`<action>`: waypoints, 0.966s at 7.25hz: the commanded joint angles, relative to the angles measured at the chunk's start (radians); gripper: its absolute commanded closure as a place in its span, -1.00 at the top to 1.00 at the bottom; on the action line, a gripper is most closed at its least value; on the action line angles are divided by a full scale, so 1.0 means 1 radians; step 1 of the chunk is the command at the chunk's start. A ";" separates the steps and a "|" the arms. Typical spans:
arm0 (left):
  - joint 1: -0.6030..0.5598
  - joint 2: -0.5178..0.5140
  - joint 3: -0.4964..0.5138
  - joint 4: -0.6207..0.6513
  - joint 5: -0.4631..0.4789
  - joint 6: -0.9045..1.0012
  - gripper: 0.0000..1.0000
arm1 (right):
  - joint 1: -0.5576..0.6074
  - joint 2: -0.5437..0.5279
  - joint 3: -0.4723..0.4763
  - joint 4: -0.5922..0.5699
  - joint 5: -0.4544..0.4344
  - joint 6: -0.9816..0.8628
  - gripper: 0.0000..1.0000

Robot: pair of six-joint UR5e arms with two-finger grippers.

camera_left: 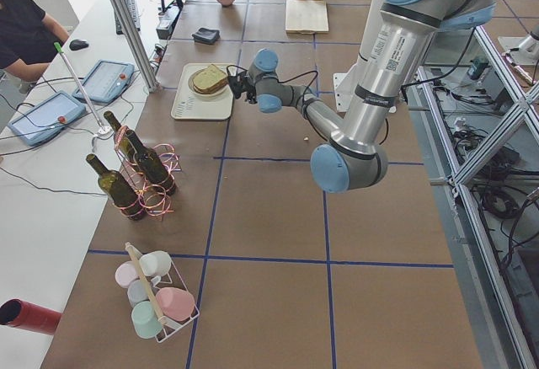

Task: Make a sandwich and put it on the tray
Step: 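Lower the plate onto the tray and open the left gripper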

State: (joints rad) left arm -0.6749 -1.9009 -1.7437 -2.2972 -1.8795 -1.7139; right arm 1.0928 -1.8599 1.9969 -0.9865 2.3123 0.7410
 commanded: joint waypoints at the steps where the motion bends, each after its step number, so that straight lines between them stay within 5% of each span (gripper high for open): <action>1: -0.129 0.310 -0.164 -0.021 -0.138 0.488 -0.09 | 0.024 -0.018 -0.004 -0.058 0.036 -0.044 1.00; 3: -0.420 0.507 -0.148 -0.044 -0.323 0.998 -0.08 | 0.146 -0.041 -0.004 -0.204 0.067 -0.335 1.00; 5: -0.721 0.568 -0.073 0.055 -0.430 1.476 -0.08 | 0.287 -0.035 -0.001 -0.367 0.136 -0.574 1.00; 7: -0.942 0.554 -0.085 0.508 -0.432 1.898 -0.08 | 0.344 -0.036 -0.006 -0.463 0.136 -0.711 1.00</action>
State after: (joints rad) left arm -1.4836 -1.3427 -1.8219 -2.0479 -2.3018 -0.0670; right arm 1.3921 -1.8972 1.9924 -1.3795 2.4427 0.1251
